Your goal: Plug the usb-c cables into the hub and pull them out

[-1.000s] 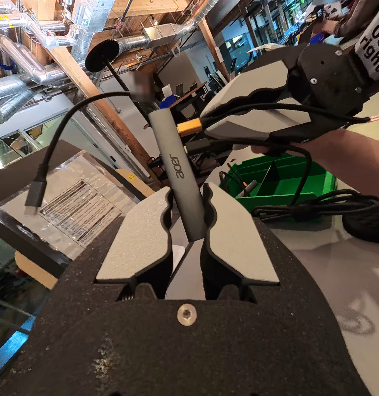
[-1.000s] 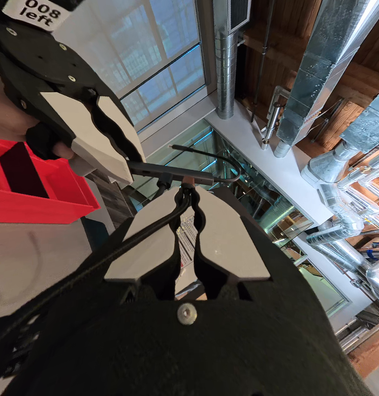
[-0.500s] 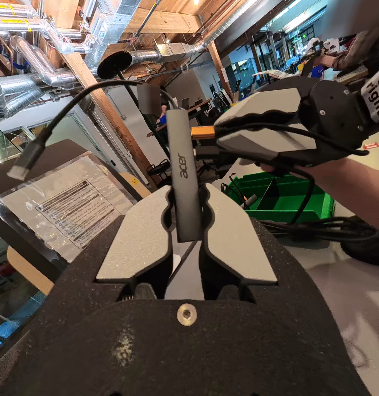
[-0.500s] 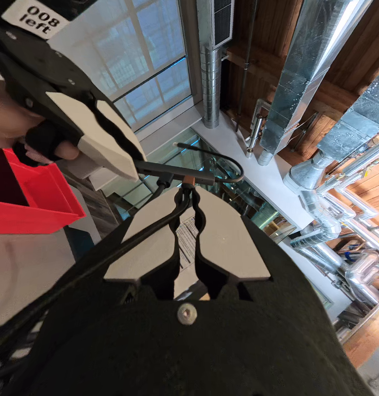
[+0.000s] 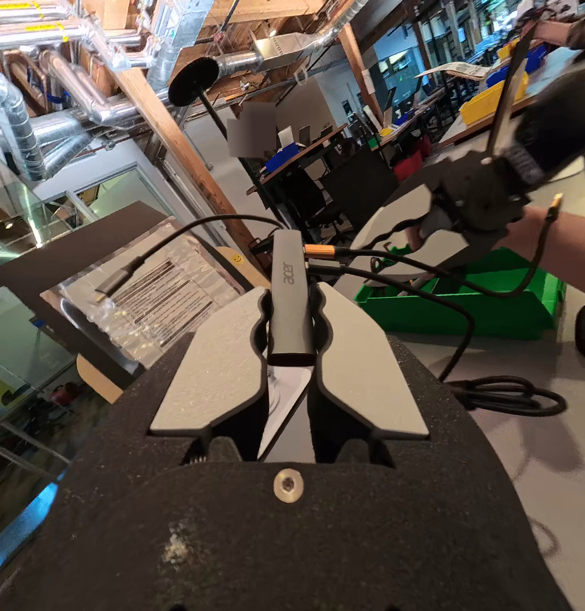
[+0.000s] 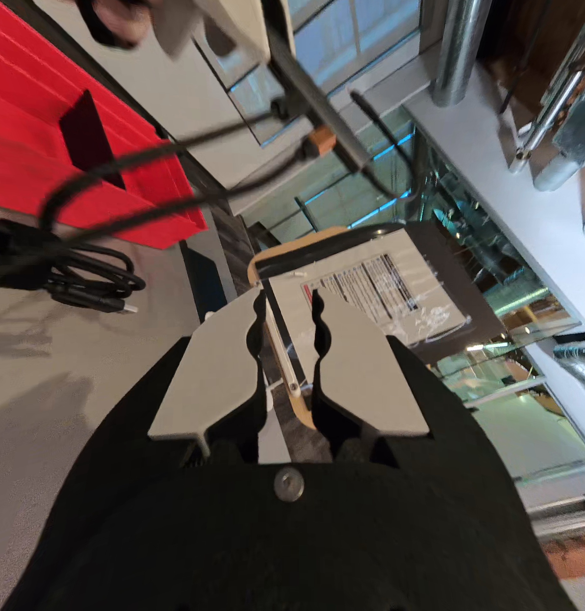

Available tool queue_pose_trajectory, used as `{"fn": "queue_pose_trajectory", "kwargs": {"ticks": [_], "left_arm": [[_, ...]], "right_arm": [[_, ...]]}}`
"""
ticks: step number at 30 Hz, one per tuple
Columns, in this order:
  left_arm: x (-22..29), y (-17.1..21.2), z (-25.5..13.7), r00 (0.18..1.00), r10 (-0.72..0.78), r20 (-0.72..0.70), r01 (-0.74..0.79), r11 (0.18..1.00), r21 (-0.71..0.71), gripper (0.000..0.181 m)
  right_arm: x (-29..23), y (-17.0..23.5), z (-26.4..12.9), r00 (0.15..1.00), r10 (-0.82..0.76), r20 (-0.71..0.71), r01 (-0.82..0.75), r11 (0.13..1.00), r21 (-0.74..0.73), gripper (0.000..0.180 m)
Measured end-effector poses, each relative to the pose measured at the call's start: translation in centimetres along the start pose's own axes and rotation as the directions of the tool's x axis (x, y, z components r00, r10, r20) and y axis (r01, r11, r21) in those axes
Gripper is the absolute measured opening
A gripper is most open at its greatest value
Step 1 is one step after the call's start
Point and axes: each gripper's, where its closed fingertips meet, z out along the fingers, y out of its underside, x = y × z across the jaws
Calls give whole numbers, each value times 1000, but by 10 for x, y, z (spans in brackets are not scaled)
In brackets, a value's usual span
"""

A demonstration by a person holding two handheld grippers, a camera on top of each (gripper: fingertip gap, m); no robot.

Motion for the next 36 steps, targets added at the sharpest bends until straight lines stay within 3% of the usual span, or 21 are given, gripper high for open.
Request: {"fn": "queue_pose_trajectory", "kwargs": {"ticks": [5, 11, 18, 23, 27, 32, 34, 36], "left_arm": [[21, -9, -6, 987, 127, -96, -124, 992, 36, 22], [30, -11, -12, 974, 164, -159, -156, 986, 57, 22], [48, -14, -19, 943, 179, -281, -153, 982, 111, 22], [69, -4, -11, 908, 204, -366, -191, 979, 72, 22], [81, 3, -8, 880, 229, -417, -227, 972, 55, 23], [99, 8, -7, 834, 263, -485, -277, 960, 44, 23], [104, 8, -5, 826, 271, -494, -285, 957, 50, 23], [106, 10, -3, 823, 269, -501, -285, 958, 46, 23]], "right_arm": [[4, 35, 3, 999, 3, -38, -6, 998, -60, 28], [26, -16, -28, 996, 10, -85, 0, 993, 121, 28], [21, -73, -53, 998, -51, -43, 59, 975, 213, 34], [-8, -69, -35, 981, -188, 49, 185, 981, 65, 41], [-36, -48, -34, 961, -137, 241, 151, 988, -42, 40], [-49, -40, -33, 938, -152, 311, 197, 973, -118, 40], [-58, -34, -34, 917, -160, 366, 228, 962, -152, 25], [-61, -30, -34, 911, -152, 383, 231, 958, -170, 25]]}}
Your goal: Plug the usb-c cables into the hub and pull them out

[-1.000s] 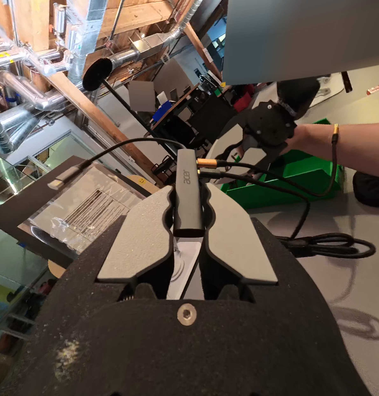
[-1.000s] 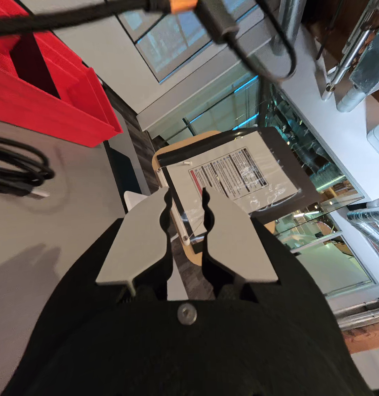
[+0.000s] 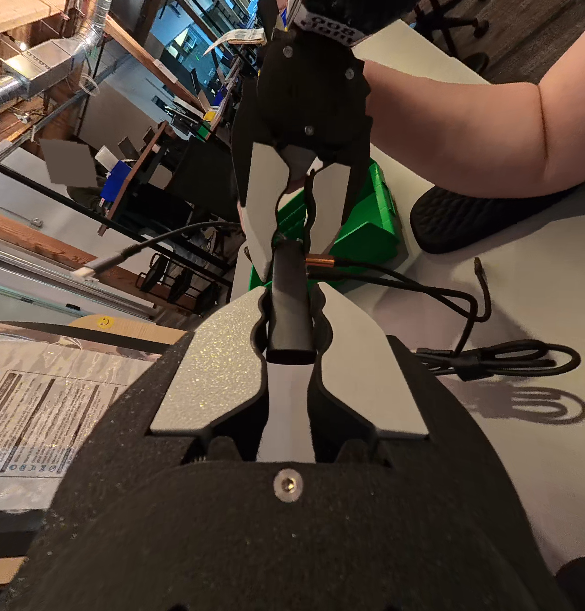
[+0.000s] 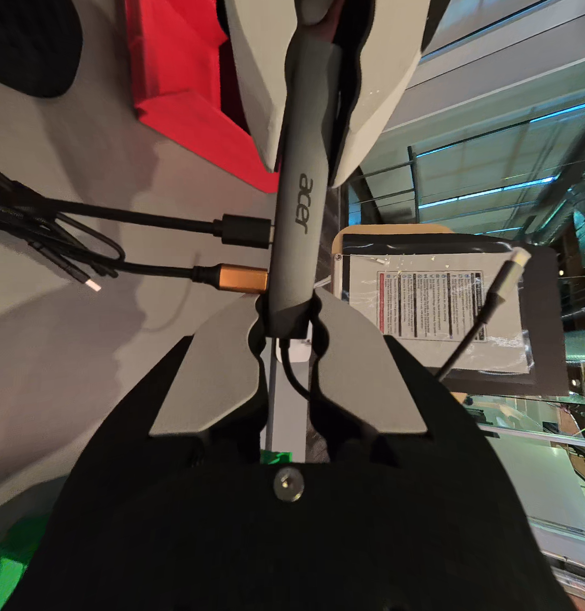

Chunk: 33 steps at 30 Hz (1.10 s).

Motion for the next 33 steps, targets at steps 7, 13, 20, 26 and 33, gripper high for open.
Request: {"fn": "queue_pose_trajectory", "kwargs": {"ticks": [7, 13, 20, 26, 33], "left_arm": [[-27, 0, 0, 984, -113, 139, 100, 990, 95, 20], [-56, 19, -20, 926, -279, 256, 274, 960, 54, 43], [-58, 31, -32, 914, -306, 267, 317, 948, 0, 40], [-50, 28, -24, 927, -307, 216, 317, 948, -12, 40], [-40, 16, -15, 942, -298, 155, 301, 954, 7, 38]], "right_arm": [[16, 29, 0, 996, 60, -64, -68, 989, -129, 23], [60, 80, -13, 936, 124, -331, -221, 936, -275, 23], [138, 136, -80, 741, 179, -647, -459, 838, -295, 24], [197, 201, -141, 741, -22, -671, -448, 729, -518, 24], [182, 274, -161, 759, -229, -610, -391, 589, -707, 23]]}}
